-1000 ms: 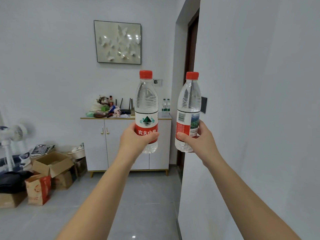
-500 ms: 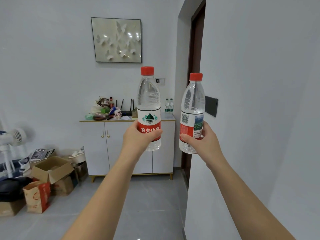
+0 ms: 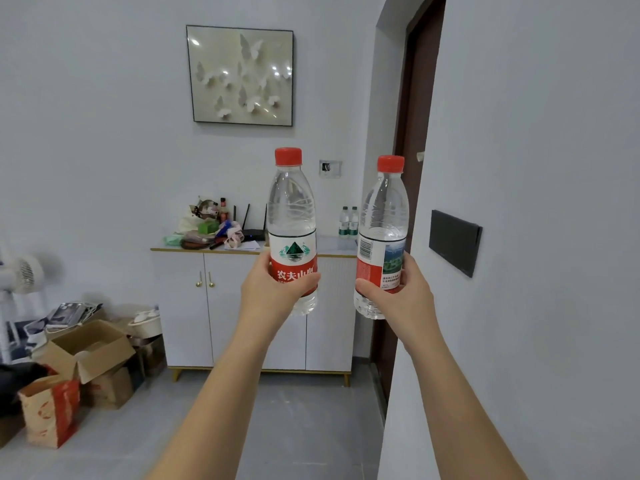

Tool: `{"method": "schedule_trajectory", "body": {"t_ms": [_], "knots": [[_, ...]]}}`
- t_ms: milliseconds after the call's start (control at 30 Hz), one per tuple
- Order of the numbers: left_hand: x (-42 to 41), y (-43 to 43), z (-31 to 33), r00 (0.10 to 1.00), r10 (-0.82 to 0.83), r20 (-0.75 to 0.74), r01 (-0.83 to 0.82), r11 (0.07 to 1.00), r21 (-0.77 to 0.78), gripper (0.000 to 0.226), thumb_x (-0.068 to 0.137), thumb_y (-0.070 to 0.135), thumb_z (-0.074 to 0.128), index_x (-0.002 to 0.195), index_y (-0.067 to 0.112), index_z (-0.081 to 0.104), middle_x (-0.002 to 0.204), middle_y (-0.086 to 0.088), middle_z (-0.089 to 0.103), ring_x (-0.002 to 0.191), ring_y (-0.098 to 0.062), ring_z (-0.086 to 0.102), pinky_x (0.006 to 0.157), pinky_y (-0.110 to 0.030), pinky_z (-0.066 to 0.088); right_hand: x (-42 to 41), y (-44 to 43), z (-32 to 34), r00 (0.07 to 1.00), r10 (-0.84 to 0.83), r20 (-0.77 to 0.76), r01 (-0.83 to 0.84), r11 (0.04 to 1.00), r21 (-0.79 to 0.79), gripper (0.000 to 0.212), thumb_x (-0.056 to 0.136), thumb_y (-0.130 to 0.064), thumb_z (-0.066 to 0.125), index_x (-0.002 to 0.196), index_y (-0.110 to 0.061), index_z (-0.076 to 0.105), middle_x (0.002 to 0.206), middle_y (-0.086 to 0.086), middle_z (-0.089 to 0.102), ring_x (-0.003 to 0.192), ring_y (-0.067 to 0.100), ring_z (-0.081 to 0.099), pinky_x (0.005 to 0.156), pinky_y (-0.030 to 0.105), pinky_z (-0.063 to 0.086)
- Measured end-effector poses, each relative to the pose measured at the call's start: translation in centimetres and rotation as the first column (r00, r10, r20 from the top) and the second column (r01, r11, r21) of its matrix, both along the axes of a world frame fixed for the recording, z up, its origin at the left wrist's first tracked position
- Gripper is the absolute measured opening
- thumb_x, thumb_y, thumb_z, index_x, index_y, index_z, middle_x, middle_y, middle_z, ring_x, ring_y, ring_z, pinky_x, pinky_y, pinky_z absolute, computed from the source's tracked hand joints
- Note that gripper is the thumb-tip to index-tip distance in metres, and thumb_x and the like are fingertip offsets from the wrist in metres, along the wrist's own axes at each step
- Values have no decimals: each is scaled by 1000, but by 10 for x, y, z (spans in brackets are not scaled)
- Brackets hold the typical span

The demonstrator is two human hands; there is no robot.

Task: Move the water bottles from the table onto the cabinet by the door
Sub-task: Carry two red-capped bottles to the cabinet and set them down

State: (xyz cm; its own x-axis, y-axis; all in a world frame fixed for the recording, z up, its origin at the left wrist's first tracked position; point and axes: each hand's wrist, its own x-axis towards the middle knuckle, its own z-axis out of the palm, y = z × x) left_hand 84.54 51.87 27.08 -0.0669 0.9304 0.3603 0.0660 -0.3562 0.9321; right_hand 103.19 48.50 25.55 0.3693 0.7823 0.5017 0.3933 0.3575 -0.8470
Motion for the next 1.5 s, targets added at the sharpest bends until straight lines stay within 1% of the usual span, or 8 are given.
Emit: {"method": "schedule_trajectory", "body": {"t_ms": [167,267,400,667,1033,1233,1400,1500], "knots": [[13,41,-5,1000,-15,-4,15,1000,-26,52,70,19,84,112,29,55,104,8,65,95,-10,62,79,-30,53,12,46,-9,999,-2,-51,1,1000,-8,63,78,-25,81,129,-35,45,106,-23,55,91,-3,57,66,6,43],[23,69,-17,1000,-20,4,21,999,-50,50,69,19,84,111,27,58,103,7,68,94,-12,65,79,-30,54,16,77,-18,998,-11,-68,9,1000,-21,64,78,-25,81,129,-36,44,105,-24,54,90,-6,56,68,6,42],[35,116,-30,999,-24,22,25,998,-60,50,70,19,84,111,28,58,103,8,68,94,-9,64,78,-28,53,22,123,-28,998,-34,-56,32,999,-41,61,79,-24,80,121,-43,39,98,-33,49,85,-9,54,62,2,41],[42,254,-32,998,-48,50,51,998,-46,54,70,19,84,118,25,60,103,8,68,92,-9,64,71,-22,51,27,251,-29,996,-85,-35,84,996,-43,62,77,-23,82,120,-43,42,98,-32,53,87,-9,57,65,3,44],[58,422,-48,993,-93,68,98,992,-80,59,70,20,84,122,22,59,108,4,68,97,-14,64,81,-31,55,36,407,-46,983,-169,-68,166,985,-45,73,75,-19,83,136,-30,46,108,-23,58,94,-8,60,67,3,47],[74,485,-63,994,-96,47,100,991,-90,60,71,19,83,125,22,55,111,4,66,100,-16,63,82,-32,55,53,475,-56,982,-163,-97,160,986,-40,72,74,-17,84,135,-30,47,115,-15,63,99,-3,62,72,6,50],[102,544,-75,994,-103,34,105,992,-76,60,71,19,84,123,26,54,108,7,65,94,-8,61,71,-21,50,81,540,-69,979,-158,-128,158,987,-7,68,73,-11,84,123,-38,47,107,-24,62,91,-15,62,69,5,49],[125,585,-82,995,-93,29,94,994,-60,59,71,19,84,120,29,54,105,10,64,91,-4,60,63,-14,48,103,586,-75,979,-157,-134,160,987,13,68,72,-12,85,123,-38,47,105,-25,61,90,-14,62,69,4,49]]}}
